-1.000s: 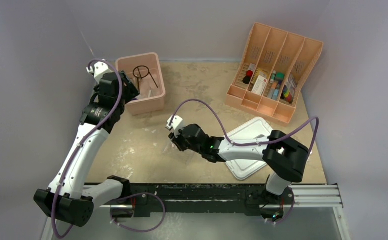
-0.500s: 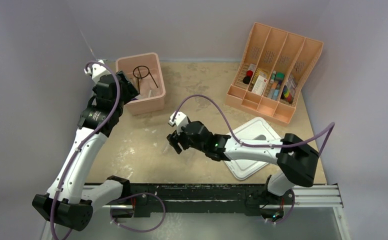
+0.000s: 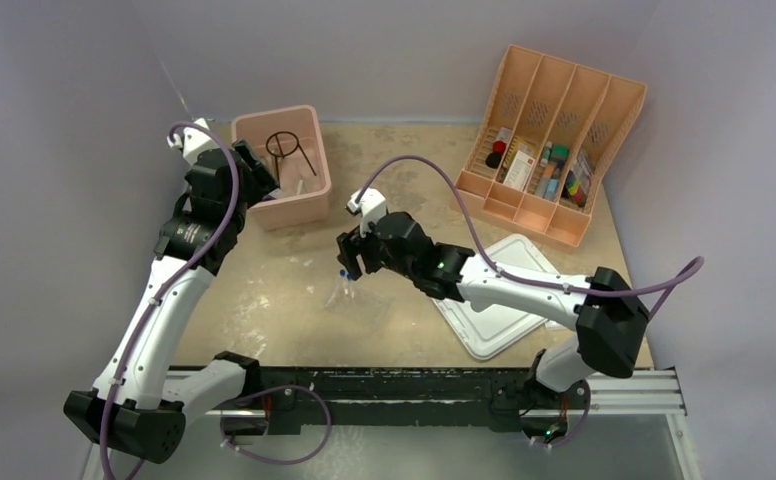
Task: Organize the chemistry lab equipment
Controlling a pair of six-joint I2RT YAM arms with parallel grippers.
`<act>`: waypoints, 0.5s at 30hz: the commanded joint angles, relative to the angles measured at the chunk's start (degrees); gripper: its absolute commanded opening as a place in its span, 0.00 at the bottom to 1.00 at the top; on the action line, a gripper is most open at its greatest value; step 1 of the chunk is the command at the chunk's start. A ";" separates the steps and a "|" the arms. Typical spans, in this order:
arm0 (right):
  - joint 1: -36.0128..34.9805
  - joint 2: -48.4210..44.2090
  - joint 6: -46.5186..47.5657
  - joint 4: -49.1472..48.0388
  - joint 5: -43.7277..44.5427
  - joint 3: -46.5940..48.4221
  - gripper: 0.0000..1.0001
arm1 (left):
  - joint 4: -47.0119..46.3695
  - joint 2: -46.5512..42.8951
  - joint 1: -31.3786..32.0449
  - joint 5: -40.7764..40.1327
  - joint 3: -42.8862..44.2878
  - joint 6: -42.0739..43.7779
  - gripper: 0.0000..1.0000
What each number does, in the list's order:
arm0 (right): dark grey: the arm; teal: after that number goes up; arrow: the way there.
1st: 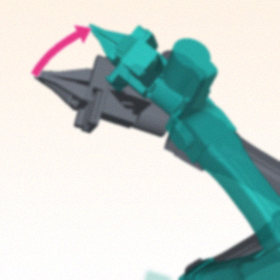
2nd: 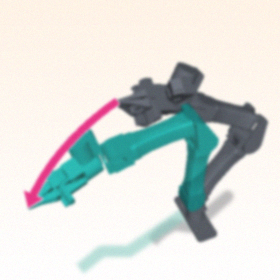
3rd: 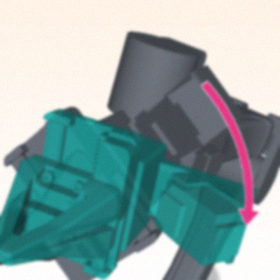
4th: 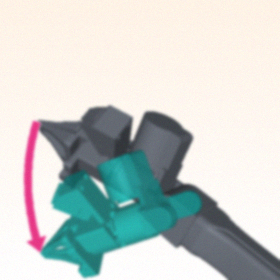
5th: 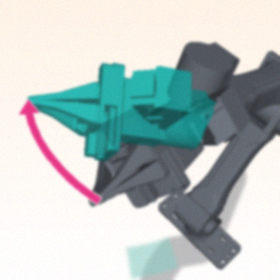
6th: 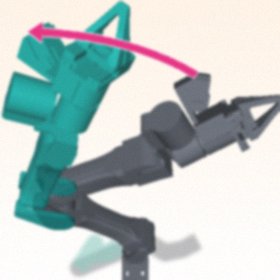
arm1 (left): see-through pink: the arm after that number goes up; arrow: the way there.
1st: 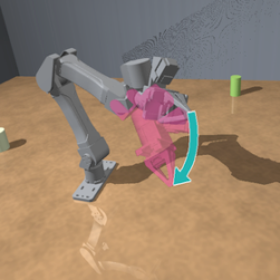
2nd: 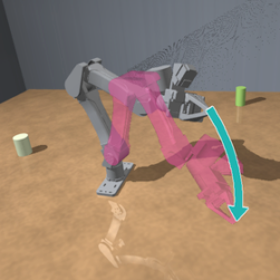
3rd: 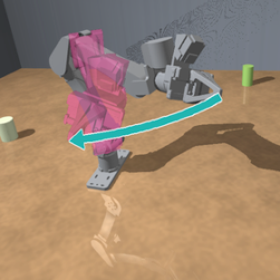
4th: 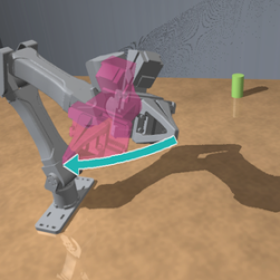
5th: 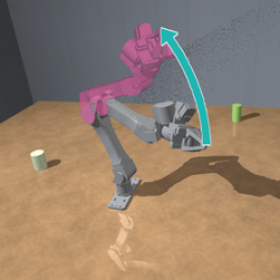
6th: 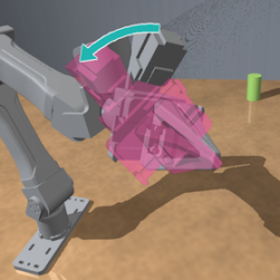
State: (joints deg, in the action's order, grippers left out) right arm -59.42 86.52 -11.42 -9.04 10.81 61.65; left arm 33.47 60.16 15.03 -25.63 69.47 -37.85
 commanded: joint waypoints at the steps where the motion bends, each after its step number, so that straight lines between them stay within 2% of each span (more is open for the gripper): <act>1: 2.26 0.31 -6.17 6.93 0.94 3.43 0.72 | -3.18 -0.92 -0.09 1.39 -0.47 1.75 0.66; 4: 5.95 -0.40 -11.96 13.12 3.28 5.26 0.73 | -3.69 -1.13 -0.09 3.50 -0.46 3.11 0.67; 9: 12.58 0.07 -24.27 31.64 9.27 9.51 0.72 | -6.15 -1.92 -0.09 8.76 -1.95 4.48 0.67; 15: 22.17 1.46 -43.13 46.47 15.88 7.35 0.66 | -9.26 -2.98 -0.09 10.77 -3.80 5.03 0.67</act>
State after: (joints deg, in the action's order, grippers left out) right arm -41.74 87.11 -38.37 22.94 19.64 69.49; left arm 29.32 58.89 15.03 -17.37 66.15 -34.70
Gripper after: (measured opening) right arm 0.674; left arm 0.669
